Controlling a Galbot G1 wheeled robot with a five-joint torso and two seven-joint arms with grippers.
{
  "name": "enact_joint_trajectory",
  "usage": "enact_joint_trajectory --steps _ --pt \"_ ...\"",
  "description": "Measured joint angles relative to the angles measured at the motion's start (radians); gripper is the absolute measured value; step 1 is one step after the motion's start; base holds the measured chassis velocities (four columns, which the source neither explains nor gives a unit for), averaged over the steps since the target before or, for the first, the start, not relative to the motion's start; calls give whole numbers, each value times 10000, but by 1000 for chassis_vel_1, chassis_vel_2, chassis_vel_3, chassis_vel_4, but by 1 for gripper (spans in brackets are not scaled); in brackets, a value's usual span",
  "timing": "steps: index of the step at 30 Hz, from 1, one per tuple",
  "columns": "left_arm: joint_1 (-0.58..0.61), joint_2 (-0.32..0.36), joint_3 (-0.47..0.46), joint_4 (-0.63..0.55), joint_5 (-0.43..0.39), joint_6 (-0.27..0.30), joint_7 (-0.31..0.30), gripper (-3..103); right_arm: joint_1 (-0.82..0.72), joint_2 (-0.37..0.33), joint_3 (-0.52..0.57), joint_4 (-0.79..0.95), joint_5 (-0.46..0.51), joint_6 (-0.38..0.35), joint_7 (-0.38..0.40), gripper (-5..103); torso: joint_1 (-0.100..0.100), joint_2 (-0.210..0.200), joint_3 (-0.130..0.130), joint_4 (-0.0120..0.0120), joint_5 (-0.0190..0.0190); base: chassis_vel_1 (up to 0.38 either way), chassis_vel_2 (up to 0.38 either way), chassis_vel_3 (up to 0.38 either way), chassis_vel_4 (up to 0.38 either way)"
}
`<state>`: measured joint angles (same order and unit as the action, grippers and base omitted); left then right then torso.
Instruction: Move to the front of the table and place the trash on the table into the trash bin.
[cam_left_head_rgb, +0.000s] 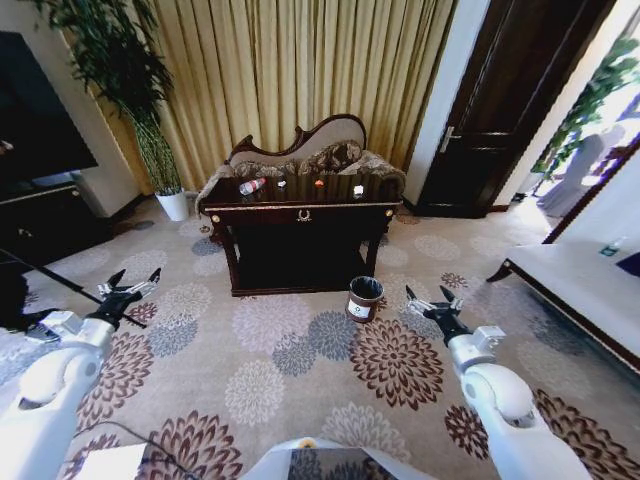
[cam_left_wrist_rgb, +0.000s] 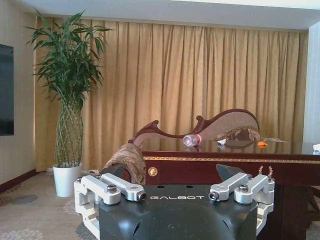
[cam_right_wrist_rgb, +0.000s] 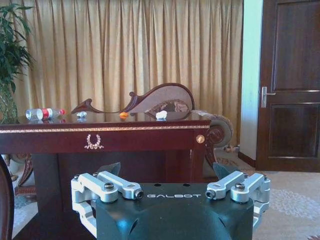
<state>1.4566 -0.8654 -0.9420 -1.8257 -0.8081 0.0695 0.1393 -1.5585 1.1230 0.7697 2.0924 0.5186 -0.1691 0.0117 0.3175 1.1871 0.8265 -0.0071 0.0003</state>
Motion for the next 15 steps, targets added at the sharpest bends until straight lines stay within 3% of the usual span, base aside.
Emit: enact_joint_trajectory --steps 15 --pt "387 -44 -99 -129 9 -62 -121 100 -505 59 -248 193 -112 29 230 100 0 0 0 2 1 0 0 0 0"
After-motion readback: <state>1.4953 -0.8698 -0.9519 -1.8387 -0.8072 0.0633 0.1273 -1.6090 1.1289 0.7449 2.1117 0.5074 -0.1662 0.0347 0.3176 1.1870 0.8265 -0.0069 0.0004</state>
